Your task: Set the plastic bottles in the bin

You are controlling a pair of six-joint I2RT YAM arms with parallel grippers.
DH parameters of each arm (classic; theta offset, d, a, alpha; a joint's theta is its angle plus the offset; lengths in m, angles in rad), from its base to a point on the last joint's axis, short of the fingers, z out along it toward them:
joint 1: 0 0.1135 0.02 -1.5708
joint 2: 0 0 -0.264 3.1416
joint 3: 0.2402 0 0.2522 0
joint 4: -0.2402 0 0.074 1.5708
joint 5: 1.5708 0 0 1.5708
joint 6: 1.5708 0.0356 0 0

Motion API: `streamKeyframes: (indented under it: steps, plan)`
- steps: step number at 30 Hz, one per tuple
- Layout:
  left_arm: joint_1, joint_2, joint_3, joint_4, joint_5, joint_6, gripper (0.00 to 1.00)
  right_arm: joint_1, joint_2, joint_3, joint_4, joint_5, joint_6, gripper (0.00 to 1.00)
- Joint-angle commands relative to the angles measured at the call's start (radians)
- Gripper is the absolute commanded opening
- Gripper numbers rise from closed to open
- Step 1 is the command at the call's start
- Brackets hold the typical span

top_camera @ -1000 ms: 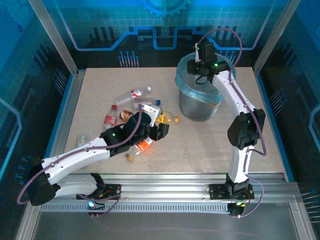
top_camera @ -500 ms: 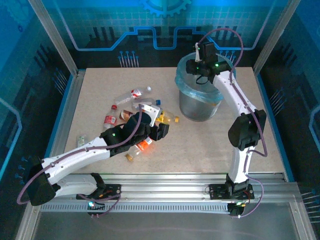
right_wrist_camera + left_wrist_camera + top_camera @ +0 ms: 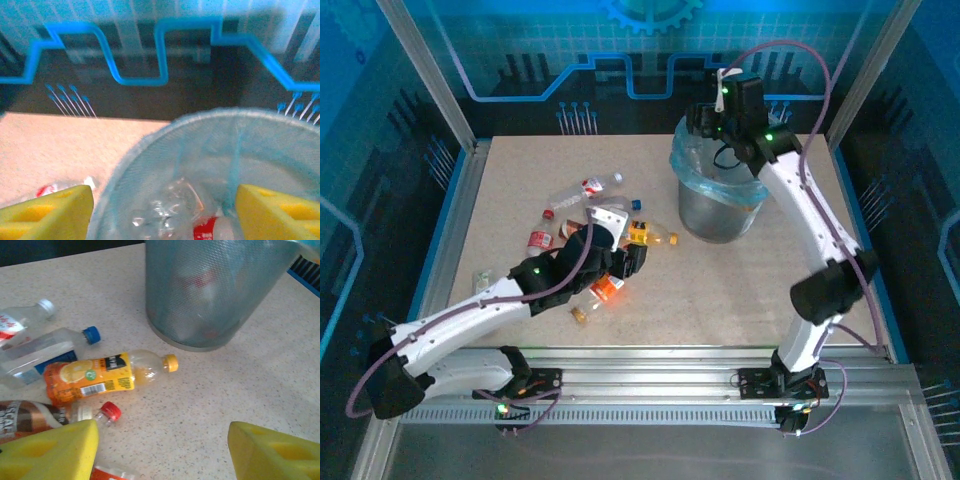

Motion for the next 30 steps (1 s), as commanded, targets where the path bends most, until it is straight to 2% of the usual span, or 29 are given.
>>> streamKeyframes:
  steps: [1,4,8,11,13,16,20,27,30]
  plan:
    - [0.040,-0.053,-0.013,-0.073,-0.044,-0.051,0.70,0.060,-0.121,-0.125,0.118,0.099,-0.022,0.76]
    - [0.104,-0.074,-0.040,-0.118,-0.030,-0.088,0.71,0.120,-0.193,-0.235,0.193,0.086,-0.012,0.73]
    - [0.199,-0.094,-0.070,-0.169,0.007,-0.109,0.71,0.230,-0.199,-0.288,0.208,0.013,-0.059,0.72]
    - [0.261,-0.112,-0.099,-0.180,0.028,-0.120,0.71,0.292,-0.153,-0.305,0.215,-0.144,-0.159,0.72]
    - [0.305,-0.132,-0.120,-0.185,0.042,-0.145,0.71,0.327,-0.091,-0.272,0.161,-0.265,-0.238,0.72]
    - [0.378,-0.163,-0.154,-0.183,0.086,-0.179,0.71,0.376,0.009,-0.206,0.063,-0.358,-0.332,0.71]
    - [0.501,-0.197,-0.191,-0.194,0.146,-0.226,0.71,0.450,0.111,-0.183,0.037,-0.371,-0.464,0.70]
    - [0.780,-0.326,-0.284,-0.171,0.295,-0.330,0.71,0.532,0.286,-0.134,-0.037,-0.442,-0.701,0.69]
    - [0.831,-0.368,-0.301,-0.184,0.292,-0.349,0.71,0.554,0.356,-0.096,-0.089,-0.450,-0.776,0.70]
